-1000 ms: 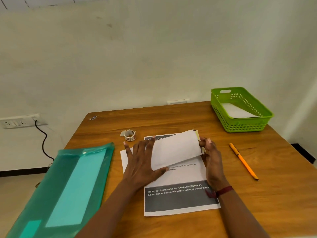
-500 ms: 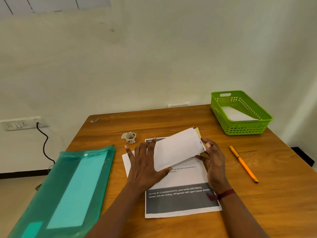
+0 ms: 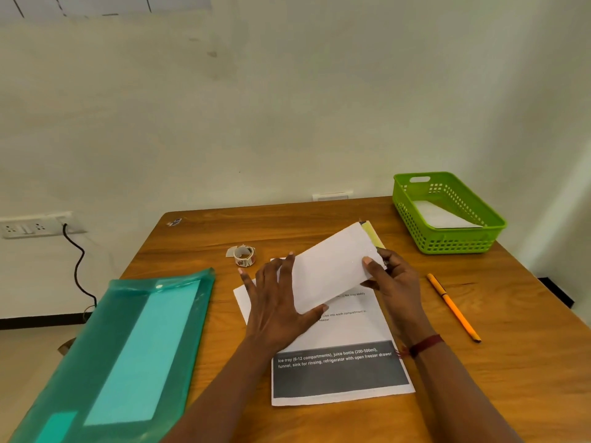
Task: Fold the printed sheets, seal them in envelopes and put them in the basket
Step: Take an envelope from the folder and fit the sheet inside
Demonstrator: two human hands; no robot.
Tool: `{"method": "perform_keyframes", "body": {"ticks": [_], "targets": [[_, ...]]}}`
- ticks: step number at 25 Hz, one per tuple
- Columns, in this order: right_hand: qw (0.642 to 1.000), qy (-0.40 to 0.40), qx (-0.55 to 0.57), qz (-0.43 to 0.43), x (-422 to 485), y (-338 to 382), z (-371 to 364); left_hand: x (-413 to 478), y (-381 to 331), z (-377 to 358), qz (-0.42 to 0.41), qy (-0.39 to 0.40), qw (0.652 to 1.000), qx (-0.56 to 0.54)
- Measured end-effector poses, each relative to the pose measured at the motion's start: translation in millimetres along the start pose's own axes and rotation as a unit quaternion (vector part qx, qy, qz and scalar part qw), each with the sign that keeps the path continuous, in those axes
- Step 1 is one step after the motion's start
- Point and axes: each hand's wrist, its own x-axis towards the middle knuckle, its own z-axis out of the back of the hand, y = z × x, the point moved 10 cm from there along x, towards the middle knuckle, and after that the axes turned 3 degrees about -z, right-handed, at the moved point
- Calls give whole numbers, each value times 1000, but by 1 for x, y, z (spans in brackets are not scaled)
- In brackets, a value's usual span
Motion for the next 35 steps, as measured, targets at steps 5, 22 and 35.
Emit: {"method": "perform_keyframes", "body": {"ticks": [5,22,35], "targets": [[996,37,-12,82,9,62,-36,6,8,12,85,-21,991,-99],[977,74,-31,198,-15,124,-115,54,-4,117,168,-52,808,-563],[971,25,4,236,-36,140,-114,41,-4,132,164,-131,782,-587]]}}
